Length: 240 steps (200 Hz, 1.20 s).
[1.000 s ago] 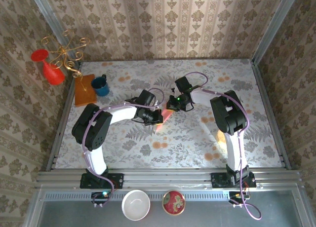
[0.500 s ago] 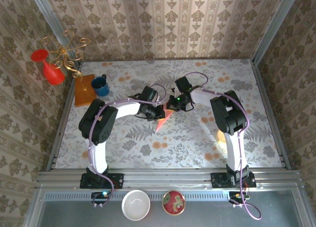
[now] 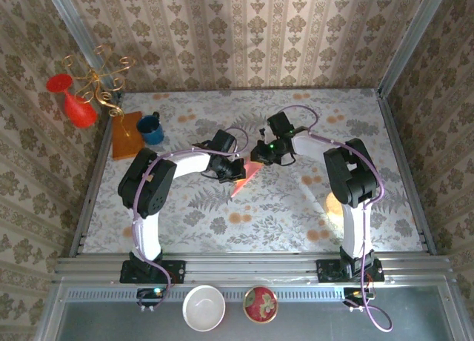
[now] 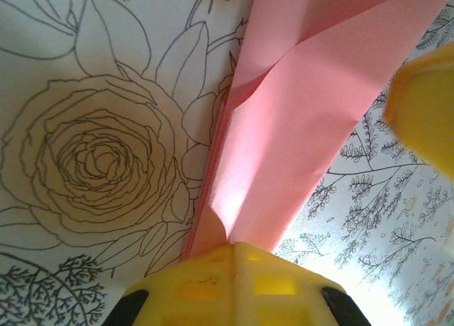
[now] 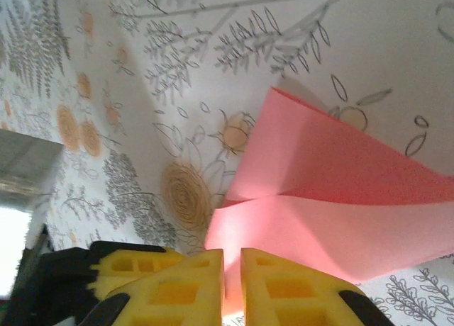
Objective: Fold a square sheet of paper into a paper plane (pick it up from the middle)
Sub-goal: Fold the wing for the fifth time at the center of the table.
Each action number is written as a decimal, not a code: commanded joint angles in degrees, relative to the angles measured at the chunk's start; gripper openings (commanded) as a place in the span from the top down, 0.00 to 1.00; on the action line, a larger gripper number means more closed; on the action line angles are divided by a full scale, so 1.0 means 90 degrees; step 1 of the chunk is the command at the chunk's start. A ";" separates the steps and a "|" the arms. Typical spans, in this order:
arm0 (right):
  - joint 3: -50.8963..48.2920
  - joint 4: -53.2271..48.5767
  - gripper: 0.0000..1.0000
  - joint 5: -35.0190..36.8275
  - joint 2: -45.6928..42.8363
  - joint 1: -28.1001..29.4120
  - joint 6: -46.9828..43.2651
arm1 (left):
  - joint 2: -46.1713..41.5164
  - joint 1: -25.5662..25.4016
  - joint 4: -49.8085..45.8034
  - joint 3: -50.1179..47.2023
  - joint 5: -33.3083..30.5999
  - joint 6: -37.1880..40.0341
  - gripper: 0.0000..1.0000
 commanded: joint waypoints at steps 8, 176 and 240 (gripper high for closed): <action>-0.0154 -0.0066 0.86 -0.0182 0.0035 0.0090 -0.0046 | 0.0297 -0.0044 -0.0646 0.0046 -0.0318 -0.0039 1.00; 0.0369 0.0229 0.87 0.0165 0.1002 -0.1160 0.0031 | 0.0206 -0.0025 -0.0478 -0.0860 -0.0516 -0.0341 1.00; 0.0356 0.0207 0.85 0.0295 0.0160 -0.1181 -0.0093 | -0.0010 -0.0064 -0.0448 -0.0252 -0.0176 -0.0190 0.99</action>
